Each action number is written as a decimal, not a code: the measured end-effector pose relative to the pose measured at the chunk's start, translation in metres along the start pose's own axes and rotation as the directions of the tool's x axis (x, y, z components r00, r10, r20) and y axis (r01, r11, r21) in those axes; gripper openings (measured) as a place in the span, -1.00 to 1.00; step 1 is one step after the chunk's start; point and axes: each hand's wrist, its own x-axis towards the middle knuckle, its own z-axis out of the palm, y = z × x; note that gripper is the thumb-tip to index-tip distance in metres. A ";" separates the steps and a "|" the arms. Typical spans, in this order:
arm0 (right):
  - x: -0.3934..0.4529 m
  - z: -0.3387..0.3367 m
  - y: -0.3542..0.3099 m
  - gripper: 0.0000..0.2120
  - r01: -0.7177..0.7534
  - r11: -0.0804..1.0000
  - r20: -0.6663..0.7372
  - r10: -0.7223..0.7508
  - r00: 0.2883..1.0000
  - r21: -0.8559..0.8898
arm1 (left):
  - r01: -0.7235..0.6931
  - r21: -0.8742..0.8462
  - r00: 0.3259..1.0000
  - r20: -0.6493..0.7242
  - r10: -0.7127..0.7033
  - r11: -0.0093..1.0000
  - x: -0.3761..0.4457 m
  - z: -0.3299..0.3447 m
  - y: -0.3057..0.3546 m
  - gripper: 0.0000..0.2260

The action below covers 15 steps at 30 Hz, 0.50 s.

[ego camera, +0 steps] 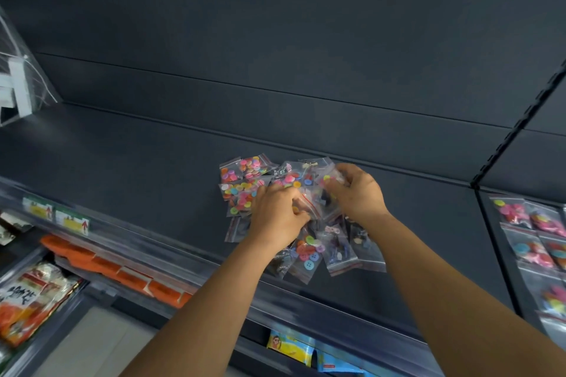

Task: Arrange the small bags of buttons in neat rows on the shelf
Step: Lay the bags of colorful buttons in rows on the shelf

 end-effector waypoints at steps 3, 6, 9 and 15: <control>-0.002 -0.001 0.001 -0.90 0.017 0.998 -0.040 -0.014 0.999 0.066 | -0.012 -0.062 1.000 0.005 0.013 0.998 0.000 -0.002 0.001 -0.89; -0.005 -0.007 0.003 -0.94 0.018 0.996 -0.086 -0.010 0.996 0.092 | -0.007 -0.183 1.000 0.025 0.012 0.983 0.001 -0.008 0.005 -0.96; -0.011 -0.018 0.006 -0.95 0.010 0.983 -0.161 0.020 0.987 0.184 | 0.001 -0.258 1.000 0.009 0.002 0.966 0.002 -0.016 0.013 -0.98; -0.031 -0.046 0.009 -0.74 0.041 0.910 -0.189 0.041 0.981 0.412 | -0.039 -0.462 0.999 -0.051 0.017 0.886 0.002 -0.023 0.044 -0.96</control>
